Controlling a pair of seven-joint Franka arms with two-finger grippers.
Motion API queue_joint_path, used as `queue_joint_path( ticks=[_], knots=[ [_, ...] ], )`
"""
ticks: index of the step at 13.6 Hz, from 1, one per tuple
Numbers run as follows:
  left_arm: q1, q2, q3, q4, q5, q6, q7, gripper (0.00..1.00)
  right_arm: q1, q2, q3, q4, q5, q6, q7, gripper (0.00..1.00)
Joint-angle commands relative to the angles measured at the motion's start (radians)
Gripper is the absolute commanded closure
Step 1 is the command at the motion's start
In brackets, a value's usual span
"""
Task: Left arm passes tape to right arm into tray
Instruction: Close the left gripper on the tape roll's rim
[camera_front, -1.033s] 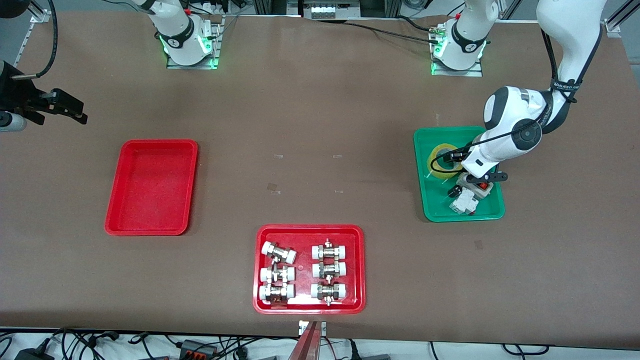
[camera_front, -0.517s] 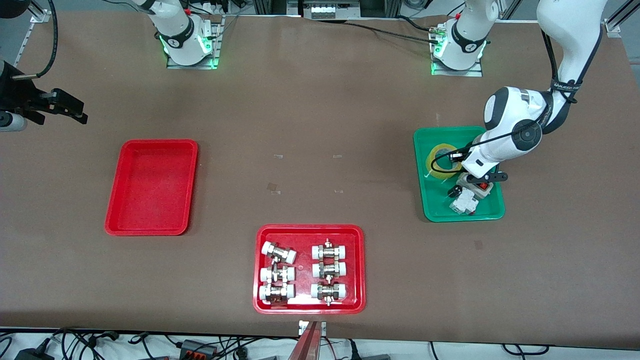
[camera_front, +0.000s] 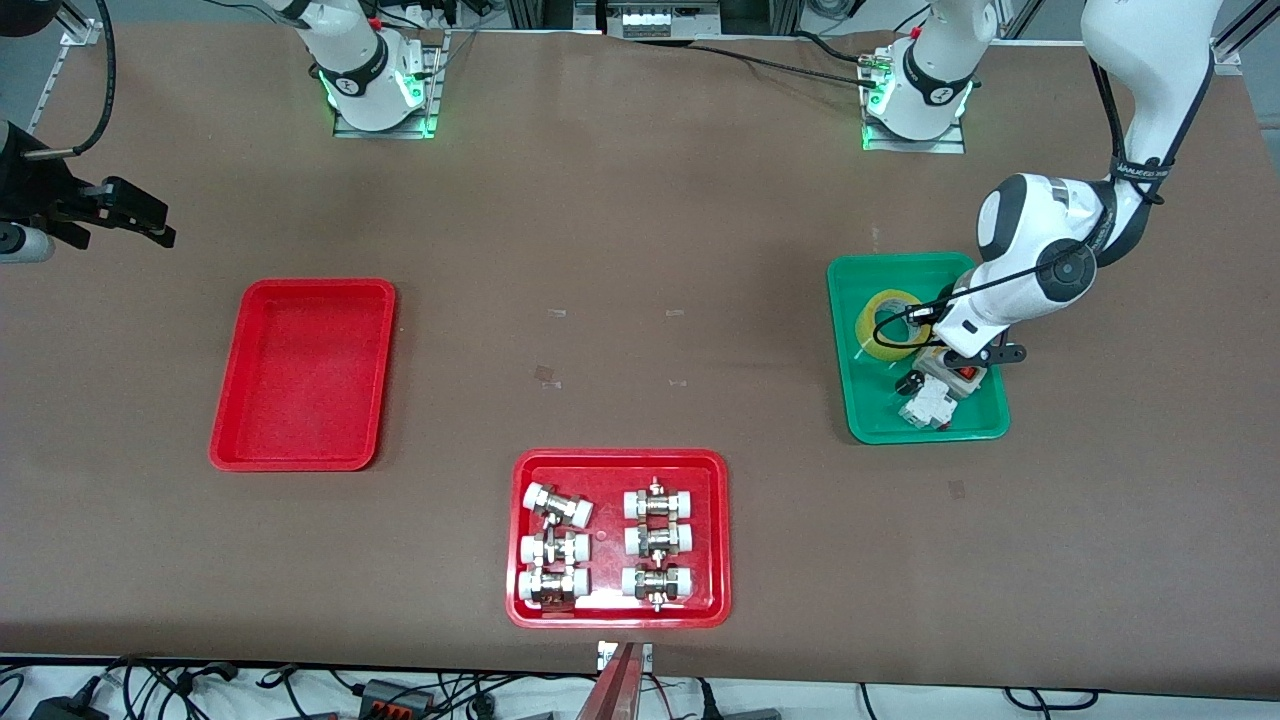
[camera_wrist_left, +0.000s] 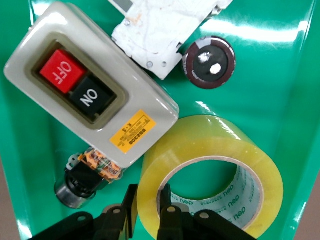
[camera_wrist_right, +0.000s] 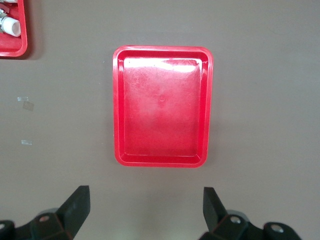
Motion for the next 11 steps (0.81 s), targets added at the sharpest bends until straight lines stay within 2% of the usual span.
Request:
queue_joint_path(
  ticks=[1, 4, 5, 7, 9, 11],
  knots=[
    [0.013, -0.078, -0.018, -0.002, 0.017, -0.063, -0.016, 1.0, 0.001, -0.006, -0.002, -0.006, 0.001, -0.007, -0.003, 0.0],
    [0.012, -0.131, -0.042, 0.03, 0.005, -0.134, -0.025, 1.0, 0.001, -0.006, -0.002, -0.006, 0.001, -0.005, -0.003, 0.0],
    [0.01, -0.15, -0.057, 0.068, 0.005, -0.178, -0.03, 1.0, 0.002, -0.006, -0.002, -0.006, 0.001, -0.007, -0.003, 0.0],
    [0.007, -0.148, -0.087, 0.177, 0.005, -0.305, -0.073, 1.0, 0.002, -0.006, -0.002, -0.006, 0.001, -0.007, -0.012, 0.0],
    [0.007, -0.15, -0.152, 0.307, 0.002, -0.446, -0.129, 1.0, 0.002, -0.006, -0.001, -0.005, 0.004, -0.005, -0.015, 0.0],
    [0.004, -0.15, -0.18, 0.412, -0.003, -0.539, -0.191, 1.0, 0.004, 0.006, -0.001, -0.005, 0.01, -0.005, -0.017, 0.0]
  ],
)
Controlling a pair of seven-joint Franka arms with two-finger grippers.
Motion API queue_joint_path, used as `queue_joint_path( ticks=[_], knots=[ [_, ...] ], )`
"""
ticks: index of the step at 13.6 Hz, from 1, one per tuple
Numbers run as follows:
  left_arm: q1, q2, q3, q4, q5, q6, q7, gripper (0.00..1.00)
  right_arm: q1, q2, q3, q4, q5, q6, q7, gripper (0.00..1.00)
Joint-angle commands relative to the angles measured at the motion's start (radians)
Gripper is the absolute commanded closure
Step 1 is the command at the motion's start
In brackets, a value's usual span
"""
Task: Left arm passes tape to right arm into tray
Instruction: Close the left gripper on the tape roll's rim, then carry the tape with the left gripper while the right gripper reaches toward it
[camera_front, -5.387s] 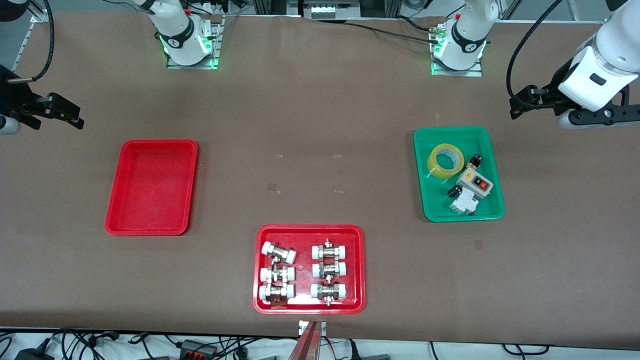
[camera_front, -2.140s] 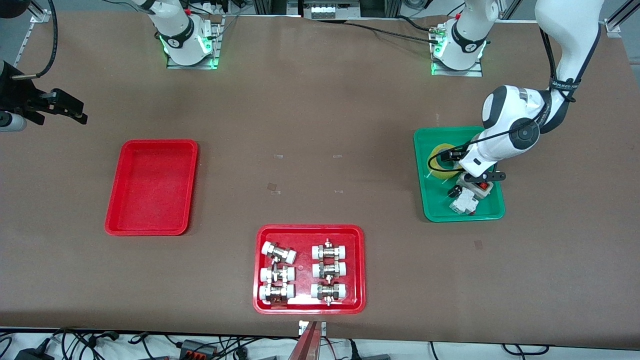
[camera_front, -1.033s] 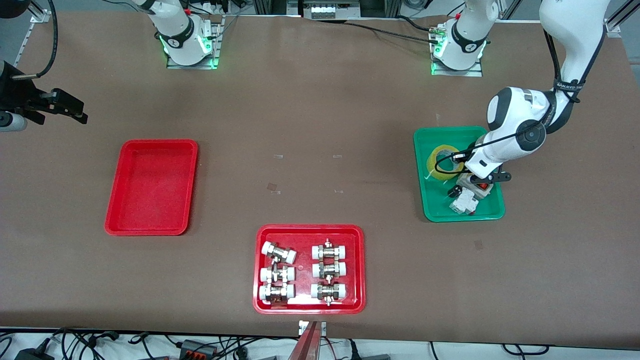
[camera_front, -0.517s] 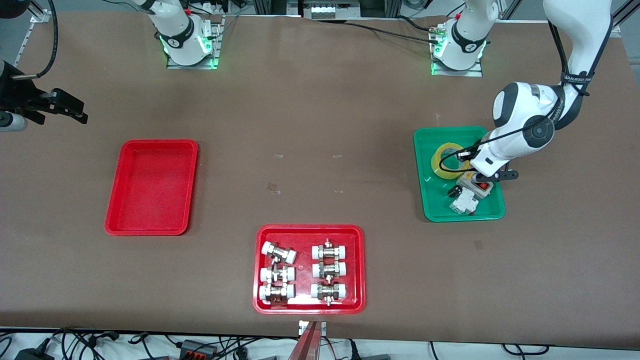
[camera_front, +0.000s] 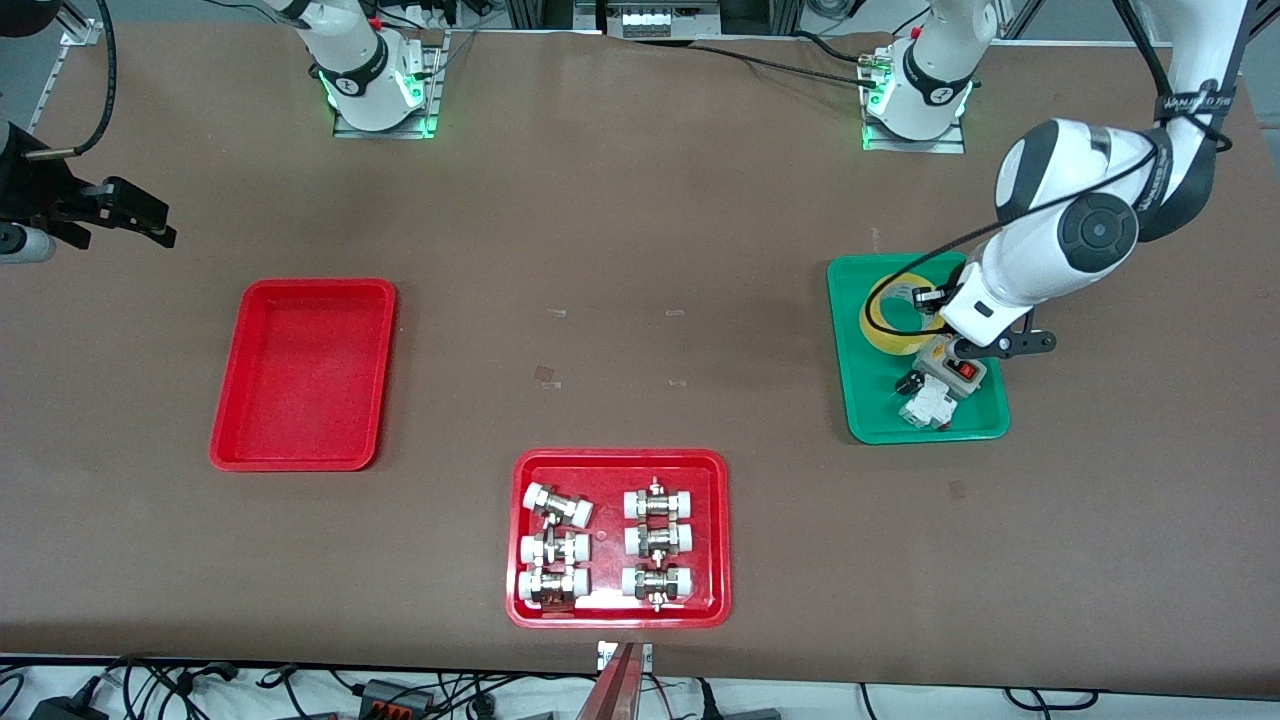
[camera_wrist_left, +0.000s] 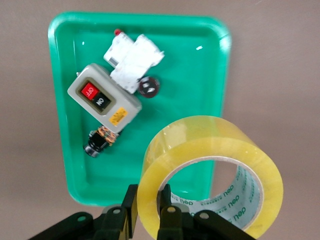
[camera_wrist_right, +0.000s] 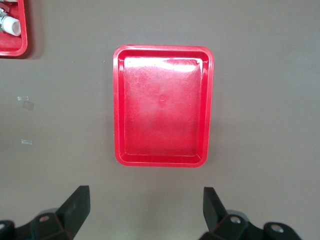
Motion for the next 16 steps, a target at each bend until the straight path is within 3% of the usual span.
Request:
queue_joint_path(
  ticks=[1, 3, 6, 10, 13, 16],
  knots=[
    [0.005, -0.002, -0.055, 0.151, -0.025, -0.141, -0.049, 1.0, 0.003, 0.003, -0.002, -0.004, 0.009, -0.003, -0.017, 0.0],
    [0.002, 0.002, -0.074, 0.235, -0.039, -0.185, -0.052, 1.0, 0.011, 0.041, 0.001, -0.003, 0.02, -0.005, -0.018, 0.0],
    [-0.028, 0.033, -0.104, 0.378, -0.184, -0.196, -0.055, 1.0, 0.017, 0.067, 0.001, -0.003, 0.024, 0.0, -0.018, 0.0],
    [-0.178, 0.183, -0.106, 0.484, -0.194, -0.142, -0.176, 1.0, 0.058, 0.123, 0.0, 0.034, 0.037, -0.023, -0.015, 0.0],
    [-0.307, 0.338, -0.106, 0.551, -0.195, -0.007, -0.34, 1.0, 0.055, 0.195, 0.001, 0.054, 0.052, -0.023, -0.024, 0.0],
    [-0.392, 0.451, -0.106, 0.64, -0.197, 0.039, -0.471, 1.0, 0.052, 0.238, 0.0, 0.081, 0.24, -0.025, -0.038, 0.0]
  ],
)
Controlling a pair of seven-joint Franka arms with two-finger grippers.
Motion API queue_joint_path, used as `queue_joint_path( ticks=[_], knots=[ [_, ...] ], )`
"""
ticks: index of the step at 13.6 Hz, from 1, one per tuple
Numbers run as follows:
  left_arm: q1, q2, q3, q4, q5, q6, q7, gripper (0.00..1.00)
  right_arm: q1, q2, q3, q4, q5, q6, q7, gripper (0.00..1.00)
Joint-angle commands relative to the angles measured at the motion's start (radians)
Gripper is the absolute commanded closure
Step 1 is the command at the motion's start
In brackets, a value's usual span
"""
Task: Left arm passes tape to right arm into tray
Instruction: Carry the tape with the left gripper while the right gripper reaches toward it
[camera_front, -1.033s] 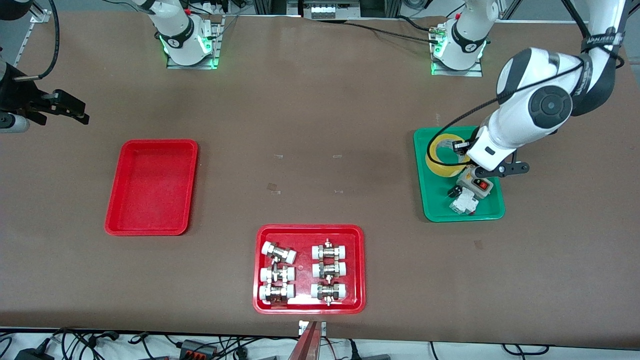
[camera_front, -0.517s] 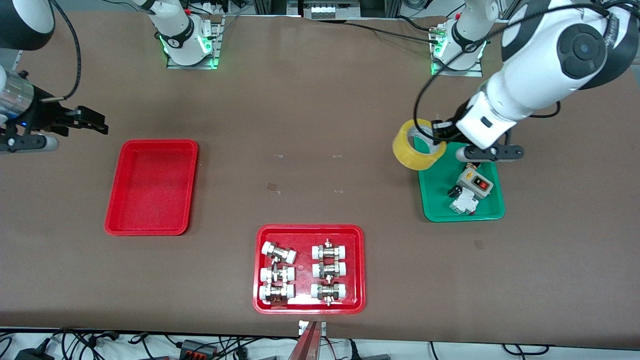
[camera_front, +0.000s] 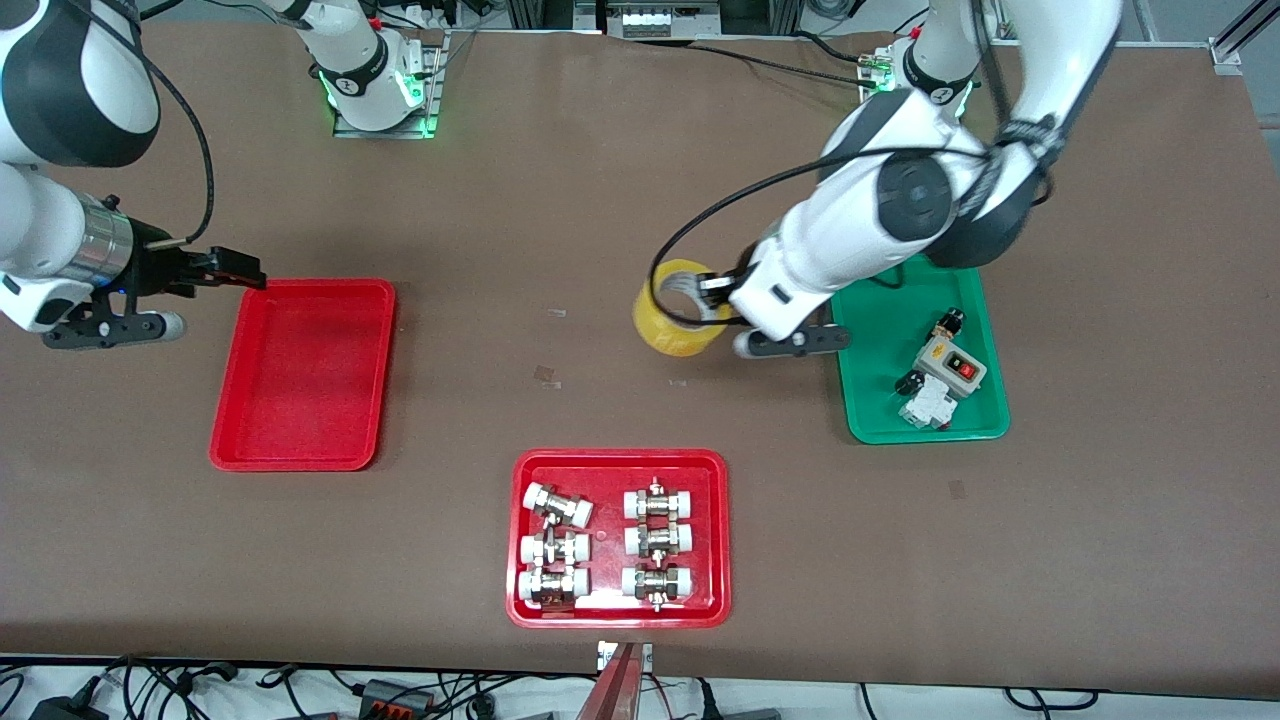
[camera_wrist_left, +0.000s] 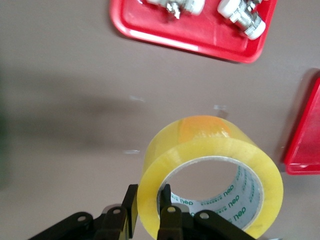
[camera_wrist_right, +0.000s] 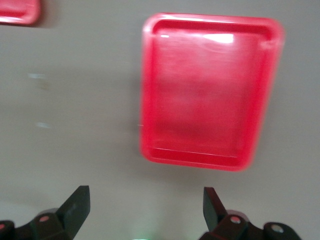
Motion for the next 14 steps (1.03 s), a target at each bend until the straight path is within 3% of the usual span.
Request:
queue_joint_path(
  ticks=[1, 4, 9, 14],
  knots=[
    [-0.063, 0.116, -0.005, 0.124, -0.03, 0.048, -0.096, 1.0, -0.001, 0.064, 0.0, 0.055, 0.131, -0.021, -0.037, 0.0],
    [-0.126, 0.19, -0.003, 0.125, -0.116, 0.226, -0.103, 1.0, 0.025, 0.115, 0.0, 0.055, 0.328, -0.02, -0.111, 0.0],
    [-0.236, 0.245, 0.02, 0.13, -0.111, 0.476, -0.302, 1.0, 0.073, 0.163, 0.0, 0.055, 0.642, 0.017, -0.143, 0.0],
    [-0.278, 0.27, 0.027, 0.197, -0.11, 0.478, -0.382, 1.0, 0.088, 0.252, 0.0, 0.055, 0.779, 0.062, -0.423, 0.0]
  ],
)
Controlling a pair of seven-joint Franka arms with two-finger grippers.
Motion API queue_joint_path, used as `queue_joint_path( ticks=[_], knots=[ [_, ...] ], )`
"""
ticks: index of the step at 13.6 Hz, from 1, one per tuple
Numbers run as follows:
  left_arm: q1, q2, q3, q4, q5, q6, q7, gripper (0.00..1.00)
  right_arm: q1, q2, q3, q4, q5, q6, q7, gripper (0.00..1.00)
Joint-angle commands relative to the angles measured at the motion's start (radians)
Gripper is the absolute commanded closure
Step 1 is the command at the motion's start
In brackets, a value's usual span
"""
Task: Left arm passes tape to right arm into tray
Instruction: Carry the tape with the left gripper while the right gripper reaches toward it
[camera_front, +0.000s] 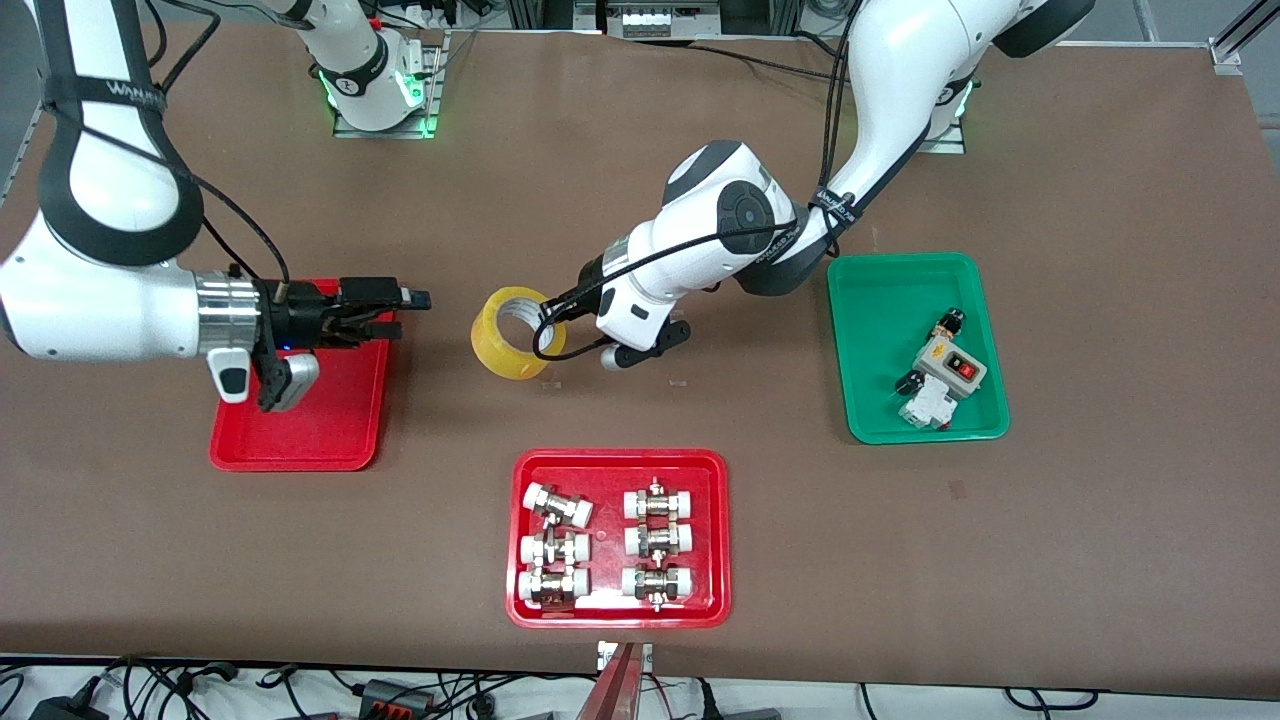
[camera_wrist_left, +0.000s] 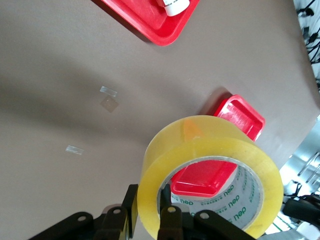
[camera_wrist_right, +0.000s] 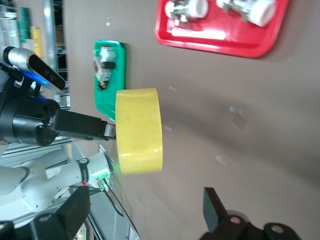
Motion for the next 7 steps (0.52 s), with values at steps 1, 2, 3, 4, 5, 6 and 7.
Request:
queue_joint_path(
  ticks=[1, 2, 3, 4, 5, 6, 7],
  knots=[
    [-0.048, 0.032, 0.029, 0.075, -0.014, -0.002, -0.034, 1.0, 0.004, 0.049, -0.005, 0.022, 0.058, 0.006, -0.124, 0.0],
    [-0.074, 0.043, 0.056, 0.097, -0.014, 0.0, -0.035, 1.0, 0.005, 0.061, -0.005, 0.022, 0.067, 0.006, -0.148, 0.0],
    [-0.106, 0.05, 0.087, 0.121, -0.014, 0.0, -0.044, 1.0, 0.007, 0.063, -0.005, 0.022, 0.085, 0.006, -0.148, 0.0],
    [-0.117, 0.055, 0.107, 0.131, -0.016, 0.0, -0.055, 1.0, 0.01, 0.063, -0.005, 0.022, 0.107, 0.006, -0.146, 0.0],
    [-0.118, 0.058, 0.107, 0.131, -0.016, 0.0, -0.055, 1.0, 0.01, 0.063, -0.005, 0.022, 0.125, 0.006, -0.146, 0.0],
    [-0.12, 0.06, 0.107, 0.132, -0.016, 0.0, -0.055, 1.0, 0.014, 0.066, -0.005, 0.022, 0.144, 0.006, -0.148, 0.0],
    [-0.126, 0.061, 0.107, 0.132, -0.016, 0.0, -0.057, 1.0, 0.017, 0.075, -0.005, 0.022, 0.147, 0.011, -0.151, 0.0]
  ],
)
